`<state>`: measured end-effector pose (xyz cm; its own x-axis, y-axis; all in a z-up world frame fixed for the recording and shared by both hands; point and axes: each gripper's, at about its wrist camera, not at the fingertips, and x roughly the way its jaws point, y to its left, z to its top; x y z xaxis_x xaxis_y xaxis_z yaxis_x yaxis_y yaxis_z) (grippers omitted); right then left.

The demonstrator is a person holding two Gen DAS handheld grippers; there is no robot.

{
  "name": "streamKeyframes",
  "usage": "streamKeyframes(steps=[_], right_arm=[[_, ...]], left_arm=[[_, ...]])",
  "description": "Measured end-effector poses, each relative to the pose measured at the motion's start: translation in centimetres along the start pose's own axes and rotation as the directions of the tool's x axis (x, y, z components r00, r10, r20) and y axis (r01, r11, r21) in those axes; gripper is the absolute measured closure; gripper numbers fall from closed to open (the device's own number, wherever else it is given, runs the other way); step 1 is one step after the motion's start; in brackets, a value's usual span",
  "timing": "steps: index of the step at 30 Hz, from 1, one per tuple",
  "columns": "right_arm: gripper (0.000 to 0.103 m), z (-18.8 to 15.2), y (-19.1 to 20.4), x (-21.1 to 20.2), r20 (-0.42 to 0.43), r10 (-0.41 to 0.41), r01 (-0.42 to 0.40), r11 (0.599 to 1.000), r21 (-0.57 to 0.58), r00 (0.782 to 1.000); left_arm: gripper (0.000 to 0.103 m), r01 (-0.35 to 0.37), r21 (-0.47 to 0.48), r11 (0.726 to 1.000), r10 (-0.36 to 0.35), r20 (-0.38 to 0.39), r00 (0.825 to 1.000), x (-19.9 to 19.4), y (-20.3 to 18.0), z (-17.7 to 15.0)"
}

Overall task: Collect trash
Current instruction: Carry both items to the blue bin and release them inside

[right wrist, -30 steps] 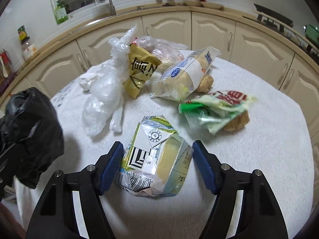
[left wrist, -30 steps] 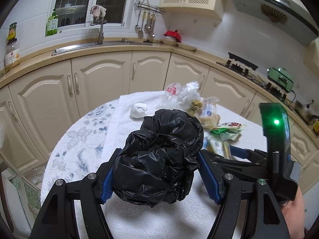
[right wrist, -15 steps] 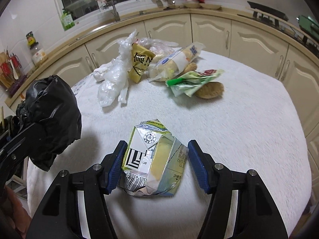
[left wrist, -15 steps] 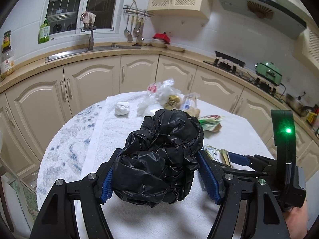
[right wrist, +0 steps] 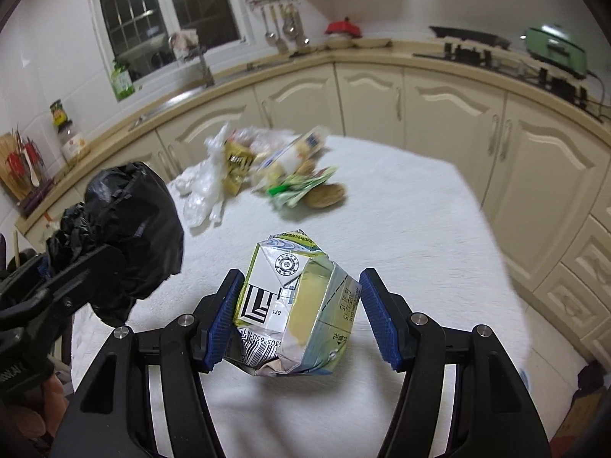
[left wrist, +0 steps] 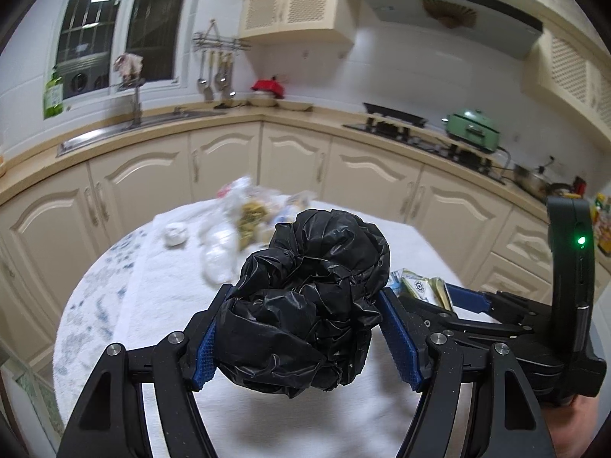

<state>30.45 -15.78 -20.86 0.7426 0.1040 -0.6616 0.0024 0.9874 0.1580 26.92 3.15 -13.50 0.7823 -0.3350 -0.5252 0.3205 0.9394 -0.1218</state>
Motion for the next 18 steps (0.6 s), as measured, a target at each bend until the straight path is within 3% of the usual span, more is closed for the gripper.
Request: streamKeyframes(steps=[11,18], right_arm=[[0.040,-0.2,-7.5,-8.1,0.113,-0.106,0.095,0.990,0.100,0.988],[0.040,-2.5,-15.3,-13.8,0.137,-0.247,0.214,0.952,0.217,0.959]], left_arm=[[0.034,0.123,0.087,0.989,-0.125,0.011,0.992,0.5,-9.7,1.4],[0.034,0.270,0.155,0.950,-0.265,-0.056,0.963,3.3,-18.7,1.3]])
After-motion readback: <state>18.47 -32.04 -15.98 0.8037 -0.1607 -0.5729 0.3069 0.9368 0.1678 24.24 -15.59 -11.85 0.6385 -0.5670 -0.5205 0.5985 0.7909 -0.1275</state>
